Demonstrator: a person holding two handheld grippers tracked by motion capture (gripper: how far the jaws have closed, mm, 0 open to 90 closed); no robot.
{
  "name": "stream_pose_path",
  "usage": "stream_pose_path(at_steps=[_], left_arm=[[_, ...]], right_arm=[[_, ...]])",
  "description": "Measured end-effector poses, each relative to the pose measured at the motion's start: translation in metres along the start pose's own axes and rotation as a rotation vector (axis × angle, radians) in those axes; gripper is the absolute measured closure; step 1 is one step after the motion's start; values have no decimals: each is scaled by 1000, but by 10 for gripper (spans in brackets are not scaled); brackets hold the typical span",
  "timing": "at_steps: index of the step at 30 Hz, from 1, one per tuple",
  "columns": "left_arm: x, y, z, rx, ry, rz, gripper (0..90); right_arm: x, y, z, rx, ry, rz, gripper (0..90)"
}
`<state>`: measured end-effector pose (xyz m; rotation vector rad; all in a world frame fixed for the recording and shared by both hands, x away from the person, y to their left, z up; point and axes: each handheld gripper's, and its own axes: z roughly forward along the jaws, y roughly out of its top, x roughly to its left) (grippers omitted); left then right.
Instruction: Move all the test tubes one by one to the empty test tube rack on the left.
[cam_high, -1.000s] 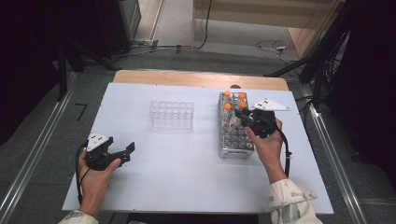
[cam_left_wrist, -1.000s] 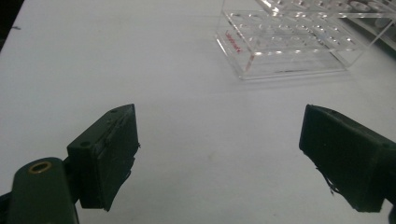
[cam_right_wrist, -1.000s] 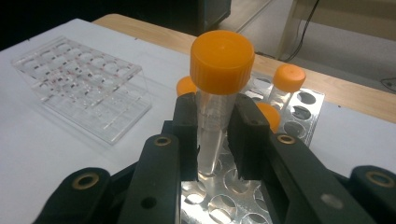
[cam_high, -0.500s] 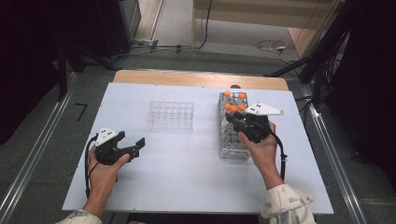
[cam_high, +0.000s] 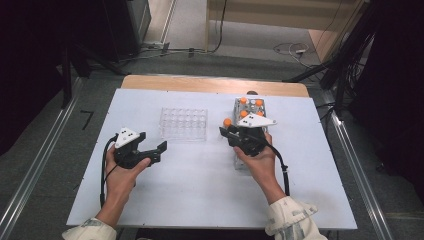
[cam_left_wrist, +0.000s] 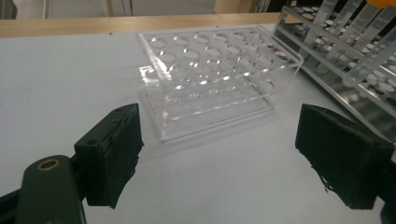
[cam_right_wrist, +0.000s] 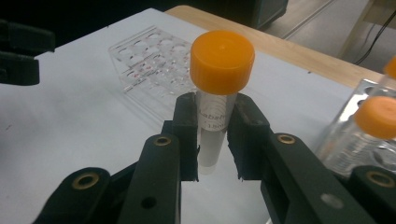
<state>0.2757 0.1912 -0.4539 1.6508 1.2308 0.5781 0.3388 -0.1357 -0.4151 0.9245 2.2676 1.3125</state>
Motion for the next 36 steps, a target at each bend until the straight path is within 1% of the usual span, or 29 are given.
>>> stream_pose_path(at_steps=[2, 4, 5, 7, 9, 11, 13, 15, 18, 22, 24, 26, 27, 29, 31, 36], left_arm=[[-5, 4, 2, -1, -9, 12, 154], [-9, 9, 4, -4, -18, 20, 154], [-11, 11, 5, -11, -26, 18, 154], [-14, 14, 6, -16, -38, 20, 164], [-18, 18, 7, -25, -51, 18, 169], [-21, 21, 8, -33, -64, 18, 182], [-24, 26, 10, -45, -78, 17, 188], [-29, 30, 11, -56, -88, 20, 202], [-35, 35, 13, -64, -114, 35, 222], [-43, 36, 16, -57, -148, 53, 247], [-47, 35, 19, -53, -162, 58, 258], [-50, 35, 22, -51, -169, 71, 285], [-52, 35, 23, -49, -175, 75, 285], [-55, 35, 26, -47, -181, 80, 313], [-58, 35, 30, -46, -194, 84, 321], [-64, 34, 37, -43, -206, 101, 362]], right_arm=[[7, 0, 6, 9, 15, -17, 715], [11, 0, 10, 15, 18, -24, 715], [11, 0, 10, 15, 18, -24, 715], [16, 0, 15, 20, 29, -34, 715], [18, 0, 17, 23, 34, -32, 715], [24, 0, 23, 31, 41, -51, 715], [26, 0, 25, 37, 41, -56, 715], [31, -1, 31, 51, 51, -68, 715], [34, -1, 35, 60, 54, -69, 715], [39, -2, 41, 71, 65, -72, 715], [41, -4, 44, 77, 72, -86, 715], [45, -5, 48, 80, 86, -85, 715], [45, -5, 48, 80, 86, -85, 715], [48, -4, 50, 80, 92, -87, 715], [50, -4, 51, 78, 100, -96, 715], [56, -2, 53, 80, 116, -101, 715]])
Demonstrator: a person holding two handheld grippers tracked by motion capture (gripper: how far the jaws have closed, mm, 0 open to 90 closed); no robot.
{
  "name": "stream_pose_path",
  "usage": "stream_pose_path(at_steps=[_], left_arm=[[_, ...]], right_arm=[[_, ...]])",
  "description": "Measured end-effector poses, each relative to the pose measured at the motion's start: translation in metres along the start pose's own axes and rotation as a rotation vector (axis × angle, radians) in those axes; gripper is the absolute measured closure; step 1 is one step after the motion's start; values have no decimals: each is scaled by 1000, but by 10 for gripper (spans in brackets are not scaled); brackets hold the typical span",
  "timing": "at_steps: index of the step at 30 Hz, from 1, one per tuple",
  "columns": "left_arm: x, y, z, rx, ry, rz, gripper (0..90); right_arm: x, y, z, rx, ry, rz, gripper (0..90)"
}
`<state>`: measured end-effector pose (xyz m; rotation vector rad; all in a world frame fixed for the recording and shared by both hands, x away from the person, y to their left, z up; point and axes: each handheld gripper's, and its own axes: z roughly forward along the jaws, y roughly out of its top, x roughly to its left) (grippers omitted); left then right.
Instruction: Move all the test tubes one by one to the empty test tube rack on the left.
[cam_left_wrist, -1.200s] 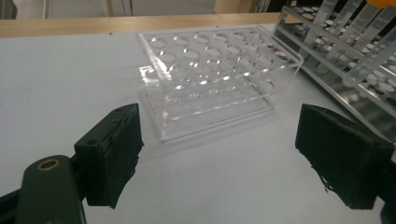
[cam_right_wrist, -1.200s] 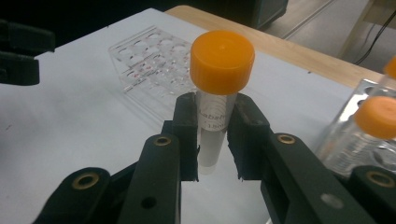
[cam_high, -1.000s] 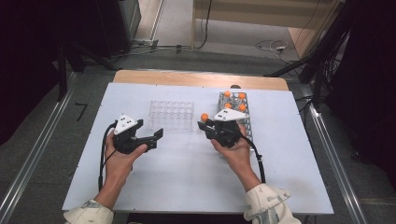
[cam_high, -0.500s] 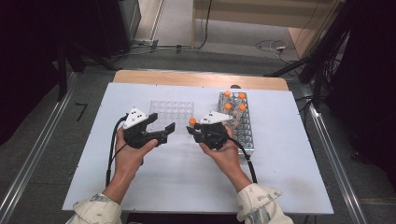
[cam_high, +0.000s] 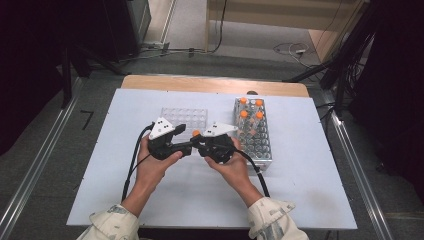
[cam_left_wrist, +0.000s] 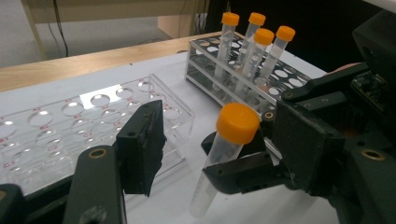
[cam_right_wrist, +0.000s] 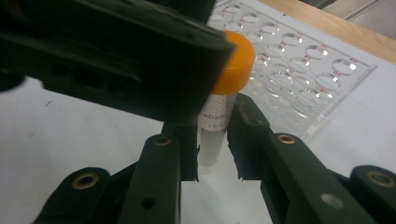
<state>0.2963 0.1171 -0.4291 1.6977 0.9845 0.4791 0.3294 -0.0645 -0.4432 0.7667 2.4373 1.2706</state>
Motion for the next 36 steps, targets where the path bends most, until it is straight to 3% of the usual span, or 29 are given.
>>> stream_pose_path(at_steps=[11, 14, 22, 31, 36], left_arm=[[-3, -2, 7, 2, -23, 25, 534], [-3, -2, 8, 9, -35, 34, 678], [-3, -2, 9, 5, -39, 37, 700], [8, 6, 2, -33, -14, 3, 704], [19, 14, -4, -62, 4, -29, 704]], right_arm=[[1, 0, -1, 2, 5, -5, 715], [1, 0, -1, 1, 6, -4, 715], [1, -1, -1, -2, 6, 5, 712], [-1, 0, -6, -32, -8, 38, 348], [-3, 1, -14, -48, -35, 35, 278]])
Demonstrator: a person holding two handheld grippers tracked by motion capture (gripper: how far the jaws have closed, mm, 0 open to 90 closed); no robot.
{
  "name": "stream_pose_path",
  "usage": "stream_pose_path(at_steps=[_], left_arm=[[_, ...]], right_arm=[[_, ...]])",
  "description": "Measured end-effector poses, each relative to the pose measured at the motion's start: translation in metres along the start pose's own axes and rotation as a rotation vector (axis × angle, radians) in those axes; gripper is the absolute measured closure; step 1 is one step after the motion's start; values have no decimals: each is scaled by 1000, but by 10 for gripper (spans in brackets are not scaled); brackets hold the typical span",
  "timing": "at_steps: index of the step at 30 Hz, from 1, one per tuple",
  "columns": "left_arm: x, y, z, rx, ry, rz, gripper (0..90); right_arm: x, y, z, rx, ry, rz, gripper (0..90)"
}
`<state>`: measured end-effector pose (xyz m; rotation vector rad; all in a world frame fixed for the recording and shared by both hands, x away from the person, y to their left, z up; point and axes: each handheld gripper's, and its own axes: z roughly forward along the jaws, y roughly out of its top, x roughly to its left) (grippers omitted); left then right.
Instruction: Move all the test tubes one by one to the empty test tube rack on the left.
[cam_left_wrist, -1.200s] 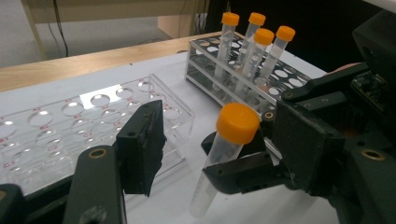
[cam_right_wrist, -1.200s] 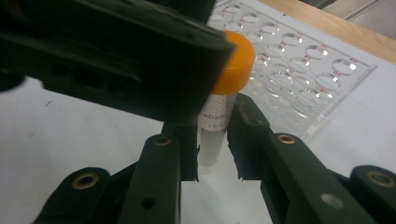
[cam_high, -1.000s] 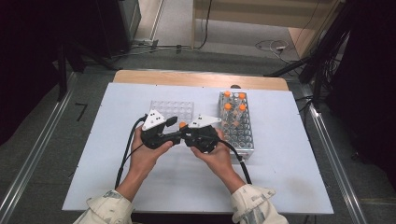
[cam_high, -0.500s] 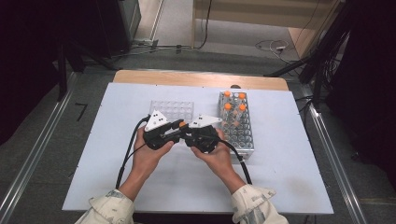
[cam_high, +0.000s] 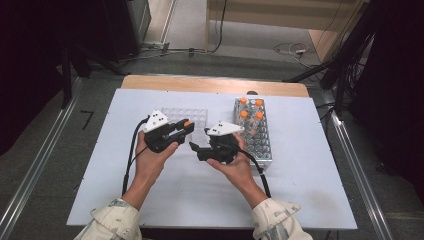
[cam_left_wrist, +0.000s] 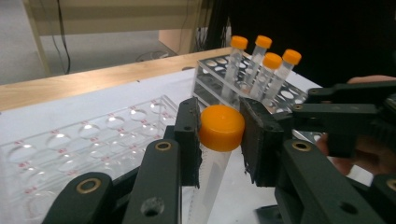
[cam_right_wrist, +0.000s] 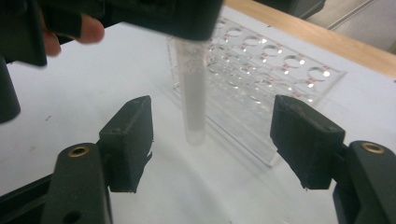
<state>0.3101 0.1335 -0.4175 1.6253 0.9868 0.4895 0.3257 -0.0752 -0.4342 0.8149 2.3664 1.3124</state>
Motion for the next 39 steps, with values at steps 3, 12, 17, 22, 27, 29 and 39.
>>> stream_pose_path(at_steps=[3, 12, 17, 22, 27, 29, 39], left_arm=[[6, 6, -4, -15, 16, -8, 704], [23, 21, -11, -37, 71, -13, 704], [32, 23, -13, -41, 98, -27, 703], [38, 27, -16, -48, 112, -33, 703], [46, 31, -18, -54, 136, -36, 703], [50, 32, -19, -60, 148, -39, 704], [66, 31, -20, -63, 201, -59, 704]], right_arm=[[-2, 0, -7, -10, -6, -3, 266], [-7, -8, -26, -20, -11, -6, 257], [-12, -12, -33, -18, -22, 3, 256], [-15, -15, -39, -18, -30, 1, 255], [-17, -16, -42, -20, -35, 3, 255], [-17, -16, -43, -20, -37, 4, 255], [-22, -17, -47, -27, -45, 12, 255]])
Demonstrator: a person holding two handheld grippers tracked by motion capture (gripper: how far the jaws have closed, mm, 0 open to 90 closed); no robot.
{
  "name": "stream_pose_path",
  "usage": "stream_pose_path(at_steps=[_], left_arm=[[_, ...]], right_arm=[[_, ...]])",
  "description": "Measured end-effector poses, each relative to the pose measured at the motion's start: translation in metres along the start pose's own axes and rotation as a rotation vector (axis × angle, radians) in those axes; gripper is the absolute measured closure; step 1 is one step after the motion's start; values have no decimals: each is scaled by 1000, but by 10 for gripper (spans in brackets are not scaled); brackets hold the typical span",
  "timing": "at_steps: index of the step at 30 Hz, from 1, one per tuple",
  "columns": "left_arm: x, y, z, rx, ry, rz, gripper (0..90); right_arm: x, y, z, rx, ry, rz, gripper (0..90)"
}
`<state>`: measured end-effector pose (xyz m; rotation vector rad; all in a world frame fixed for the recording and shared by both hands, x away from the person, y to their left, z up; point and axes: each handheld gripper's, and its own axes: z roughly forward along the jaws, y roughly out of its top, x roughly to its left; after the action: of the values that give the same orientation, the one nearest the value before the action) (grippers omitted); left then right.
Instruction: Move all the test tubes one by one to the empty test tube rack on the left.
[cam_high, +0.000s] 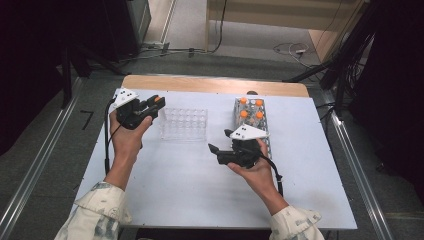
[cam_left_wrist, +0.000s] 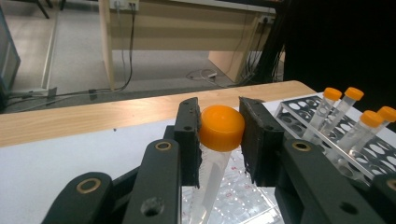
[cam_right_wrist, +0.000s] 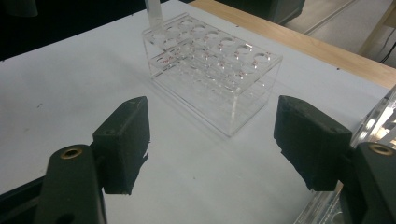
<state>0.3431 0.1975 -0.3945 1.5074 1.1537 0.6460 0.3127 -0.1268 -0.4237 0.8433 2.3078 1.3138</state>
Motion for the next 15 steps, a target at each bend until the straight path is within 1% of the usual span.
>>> stream_pose_path(at_steps=[5, 10, 13, 15], left_arm=[[1, -3, 5, 22, 11, 12, 703], [-1, -9, 10, 54, 23, 43, 703], [-1, -16, 13, 67, 30, 45, 702], [0, -21, 15, 77, 32, 38, 702]], right_arm=[[-1, 0, -2, -4, -5, 1, 255], [-3, 0, -3, -5, -5, 10, 255], [-3, 0, -4, -8, -7, 11, 255], [-3, 0, -4, -10, -6, 11, 255]])
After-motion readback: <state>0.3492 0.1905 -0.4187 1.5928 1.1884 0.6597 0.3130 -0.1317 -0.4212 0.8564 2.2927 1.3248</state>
